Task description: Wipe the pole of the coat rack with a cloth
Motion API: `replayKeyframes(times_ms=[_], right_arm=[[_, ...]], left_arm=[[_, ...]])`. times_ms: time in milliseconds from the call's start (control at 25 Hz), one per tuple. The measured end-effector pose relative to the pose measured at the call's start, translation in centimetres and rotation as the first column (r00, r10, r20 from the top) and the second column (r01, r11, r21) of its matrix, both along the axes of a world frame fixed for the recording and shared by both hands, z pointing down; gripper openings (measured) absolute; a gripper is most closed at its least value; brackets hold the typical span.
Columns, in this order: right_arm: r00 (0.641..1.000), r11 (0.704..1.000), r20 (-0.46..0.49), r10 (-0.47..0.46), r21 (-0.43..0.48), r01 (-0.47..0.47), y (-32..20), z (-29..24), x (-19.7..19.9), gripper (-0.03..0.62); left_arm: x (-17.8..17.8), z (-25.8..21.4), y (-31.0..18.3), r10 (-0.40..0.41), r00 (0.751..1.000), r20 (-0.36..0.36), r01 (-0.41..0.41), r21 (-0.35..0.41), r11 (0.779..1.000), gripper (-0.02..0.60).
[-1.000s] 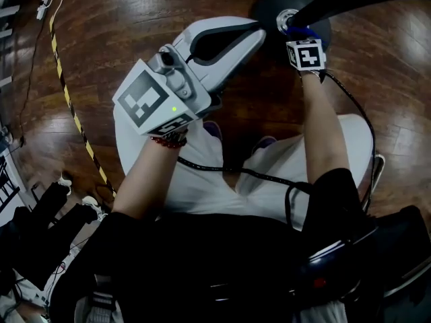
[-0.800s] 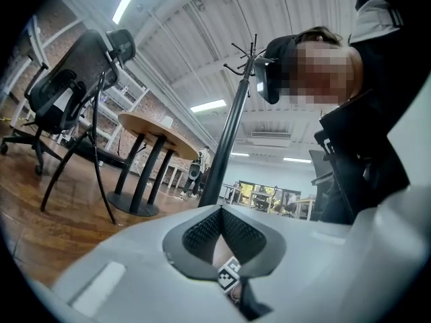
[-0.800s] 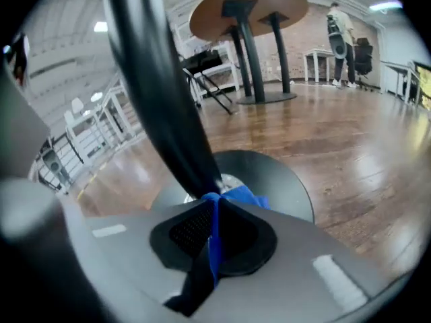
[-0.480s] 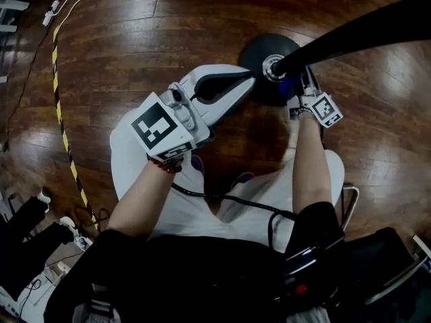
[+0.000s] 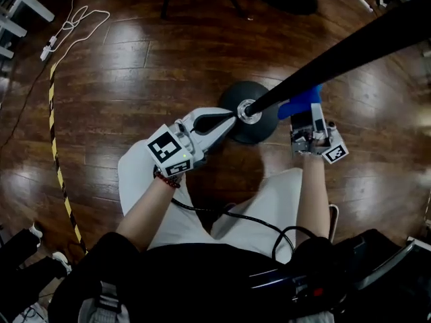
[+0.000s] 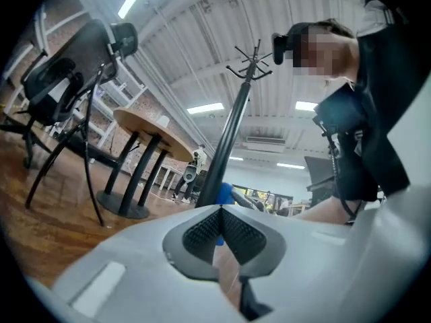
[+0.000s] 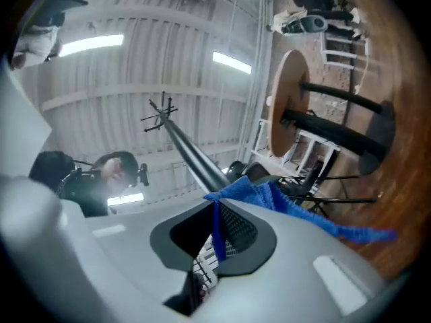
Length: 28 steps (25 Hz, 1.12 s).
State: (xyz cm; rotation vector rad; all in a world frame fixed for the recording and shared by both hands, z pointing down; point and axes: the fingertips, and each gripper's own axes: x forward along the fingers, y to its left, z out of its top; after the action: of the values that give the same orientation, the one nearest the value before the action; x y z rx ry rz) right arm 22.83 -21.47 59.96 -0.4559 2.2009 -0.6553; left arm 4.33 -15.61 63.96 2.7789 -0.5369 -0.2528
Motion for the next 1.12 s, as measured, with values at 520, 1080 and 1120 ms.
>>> replayKeyframes(times_ms=[520,1080,1120], right_arm=[[0.967,0.935,-0.169,0.19,0.333,-0.125,0.5,-25.8,-1.3,0.018],[0.983,0.983,-0.088,0.16,0.103,-0.151,1.2,-42.1,-2.1,0.018],[0.982,0.984,-0.101,0.161,0.095,-0.152,1.5,-43.4,-2.5,0.018]], left_arm=[[6.0,-20.3,2.1,0.227,0.972,-0.061,-0.19,0.363,0.912,-0.006],[6.3,-39.2,5.2,0.189,0.982,-0.026,-0.175,0.281,0.944,-0.006],[6.4,-40.8,5.5,0.184,0.982,-0.043,-0.167,0.258,0.952,-0.006]])
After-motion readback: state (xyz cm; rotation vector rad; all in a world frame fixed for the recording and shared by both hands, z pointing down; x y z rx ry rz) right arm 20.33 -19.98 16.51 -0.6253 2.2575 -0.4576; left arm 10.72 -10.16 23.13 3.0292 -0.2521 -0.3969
